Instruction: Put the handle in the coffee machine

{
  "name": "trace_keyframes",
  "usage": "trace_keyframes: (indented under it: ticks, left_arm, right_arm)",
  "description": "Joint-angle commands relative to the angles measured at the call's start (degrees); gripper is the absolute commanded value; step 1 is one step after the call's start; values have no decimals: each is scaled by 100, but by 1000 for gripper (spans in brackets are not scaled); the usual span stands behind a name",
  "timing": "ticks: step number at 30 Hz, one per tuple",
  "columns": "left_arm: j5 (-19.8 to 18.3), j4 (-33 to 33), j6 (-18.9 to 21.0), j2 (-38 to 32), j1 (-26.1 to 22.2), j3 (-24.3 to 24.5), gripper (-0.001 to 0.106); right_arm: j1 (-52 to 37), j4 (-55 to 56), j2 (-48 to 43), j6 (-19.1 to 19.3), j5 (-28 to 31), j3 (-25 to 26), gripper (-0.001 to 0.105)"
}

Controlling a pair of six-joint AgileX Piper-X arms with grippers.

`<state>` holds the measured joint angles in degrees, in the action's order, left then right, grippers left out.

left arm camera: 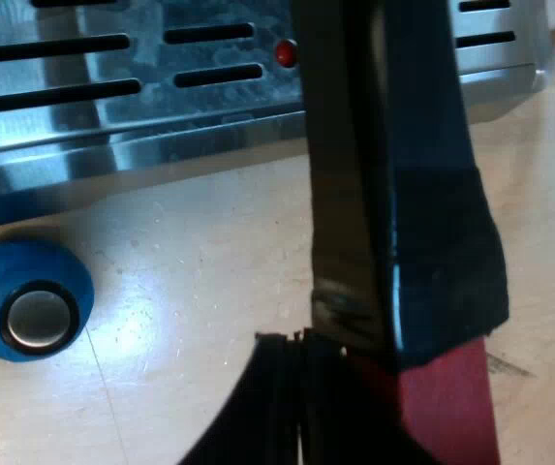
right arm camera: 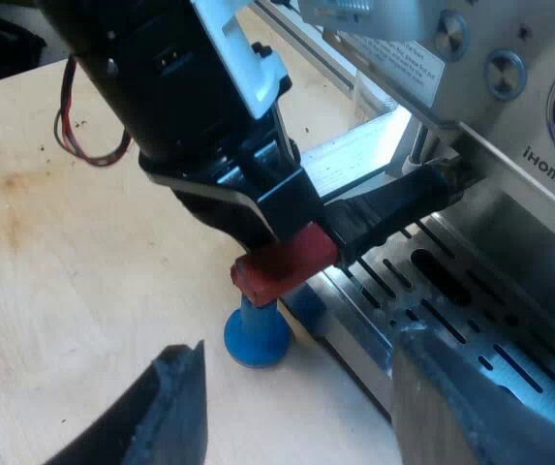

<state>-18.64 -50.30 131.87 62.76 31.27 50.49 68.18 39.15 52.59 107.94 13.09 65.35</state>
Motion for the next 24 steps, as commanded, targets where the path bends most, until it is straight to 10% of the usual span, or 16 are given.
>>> trace_keyframes:
  ticks: [1,17,24]
  left_arm:
    - [-1410,765,108,-111,274,151,0]
    - [-1733,1391,209,-111,274,151,0]
    - [-1349,659,-760,-281,254,151,0]
  right_arm:
    - [8,-21,-39,71,-15,67,47]
    - [8,-21,-39,-26,-15,67,47]
    - [8,-21,-39,-26,-15,67,47]
